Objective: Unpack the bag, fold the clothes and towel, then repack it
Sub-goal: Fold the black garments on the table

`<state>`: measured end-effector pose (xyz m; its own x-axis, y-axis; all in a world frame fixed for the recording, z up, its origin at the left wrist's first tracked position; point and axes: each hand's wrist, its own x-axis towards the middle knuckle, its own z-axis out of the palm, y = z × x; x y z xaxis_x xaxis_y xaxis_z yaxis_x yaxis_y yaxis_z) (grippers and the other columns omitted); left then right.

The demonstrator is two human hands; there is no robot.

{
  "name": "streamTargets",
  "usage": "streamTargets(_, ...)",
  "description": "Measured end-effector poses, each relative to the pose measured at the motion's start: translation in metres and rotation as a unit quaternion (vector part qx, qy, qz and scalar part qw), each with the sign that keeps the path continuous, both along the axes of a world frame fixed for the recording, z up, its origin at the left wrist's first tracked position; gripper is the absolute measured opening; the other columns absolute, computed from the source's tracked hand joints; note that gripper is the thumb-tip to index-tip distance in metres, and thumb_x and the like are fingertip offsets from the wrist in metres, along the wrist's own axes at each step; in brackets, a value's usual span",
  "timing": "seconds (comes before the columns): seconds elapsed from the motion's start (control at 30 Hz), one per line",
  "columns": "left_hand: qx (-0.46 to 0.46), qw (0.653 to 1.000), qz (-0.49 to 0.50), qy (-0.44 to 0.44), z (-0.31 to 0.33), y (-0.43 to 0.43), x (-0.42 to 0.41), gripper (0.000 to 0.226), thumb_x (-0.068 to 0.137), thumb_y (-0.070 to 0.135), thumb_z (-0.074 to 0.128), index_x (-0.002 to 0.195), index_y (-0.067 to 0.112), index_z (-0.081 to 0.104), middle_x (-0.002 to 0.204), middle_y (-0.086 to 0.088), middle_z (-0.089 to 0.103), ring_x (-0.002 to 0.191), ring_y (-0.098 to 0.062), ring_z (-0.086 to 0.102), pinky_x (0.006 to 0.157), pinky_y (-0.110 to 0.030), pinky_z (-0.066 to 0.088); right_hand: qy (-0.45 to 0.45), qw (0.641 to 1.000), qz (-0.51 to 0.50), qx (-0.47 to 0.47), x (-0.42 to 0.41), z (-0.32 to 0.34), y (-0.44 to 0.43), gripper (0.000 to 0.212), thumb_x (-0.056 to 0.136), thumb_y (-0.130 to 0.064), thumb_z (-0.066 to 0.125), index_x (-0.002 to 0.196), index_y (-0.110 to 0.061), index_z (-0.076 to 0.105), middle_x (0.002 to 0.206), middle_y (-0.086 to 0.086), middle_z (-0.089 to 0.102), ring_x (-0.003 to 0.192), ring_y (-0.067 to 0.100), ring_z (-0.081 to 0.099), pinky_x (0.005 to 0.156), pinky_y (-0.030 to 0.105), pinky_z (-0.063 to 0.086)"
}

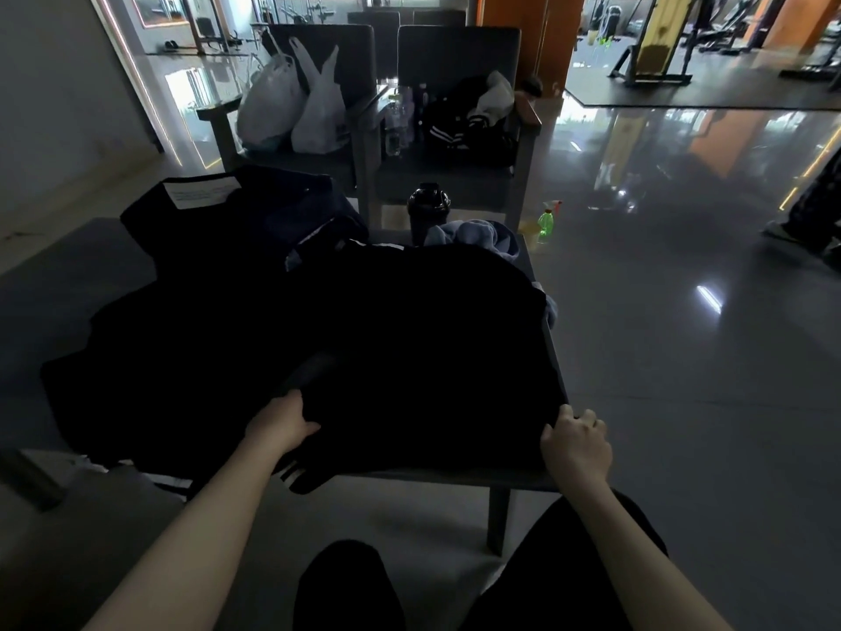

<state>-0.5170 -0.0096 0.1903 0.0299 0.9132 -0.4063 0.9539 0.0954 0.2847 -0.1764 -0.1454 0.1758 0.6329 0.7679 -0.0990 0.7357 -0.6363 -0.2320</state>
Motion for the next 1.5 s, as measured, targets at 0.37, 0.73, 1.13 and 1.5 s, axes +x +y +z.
streamTargets(0.37,0.318,0.948,0.024,0.005,0.036,0.025,0.014,0.021,0.095,0.011,0.049,0.114,0.008,0.058,0.112,-0.011,0.053,0.089,-0.029,0.054,0.07,-0.039,0.046,-0.02,1.0,0.001,0.008,-0.002,-0.013,-0.005,0.048,0.096,-0.038,0.043,0.138,-0.012,0.038,0.131,0.015,0.042,0.121,0.03,0.042,0.09,0.038,0.043)
streamTargets(0.73,0.034,0.974,-0.215,0.062,-0.006,-0.039,-0.005,0.078,0.077,0.061,0.064,0.142,0.029,0.035,0.143,0.009,0.03,0.132,-0.017,0.033,0.108,-0.041,0.033,-0.01,0.978,0.202,0.045,0.001,-0.02,-0.028,0.049,0.092,-0.024,0.051,0.14,-0.018,0.044,0.155,0.008,0.025,0.144,0.026,0.016,0.114,0.042,0.022)
streamTargets(1.13,0.124,0.985,-0.115,0.031,0.028,-0.027,-0.028,0.03,0.086,-0.003,0.055,0.099,0.024,0.057,0.114,-0.005,0.052,0.088,-0.016,0.053,0.066,-0.027,0.045,0.03,0.966,0.248,0.064,0.027,-0.011,-0.041,0.051,0.084,-0.008,0.057,0.135,-0.017,0.051,0.142,-0.006,0.046,0.132,0.017,0.032,0.093,0.031,0.046)
streamTargets(1.5,0.077,0.985,-0.024,-0.152,0.053,-0.005,-0.044,0.021,0.088,0.002,0.059,0.105,0.014,0.066,0.108,-0.009,0.063,0.101,-0.025,0.057,0.089,-0.034,0.045,0.012,0.96,0.251,0.123,0.036,-0.01,-0.033,0.032,0.079,0.003,0.06,0.109,-0.006,0.067,0.107,0.006,0.067,0.107,0.026,0.053,0.076,0.032,0.047)
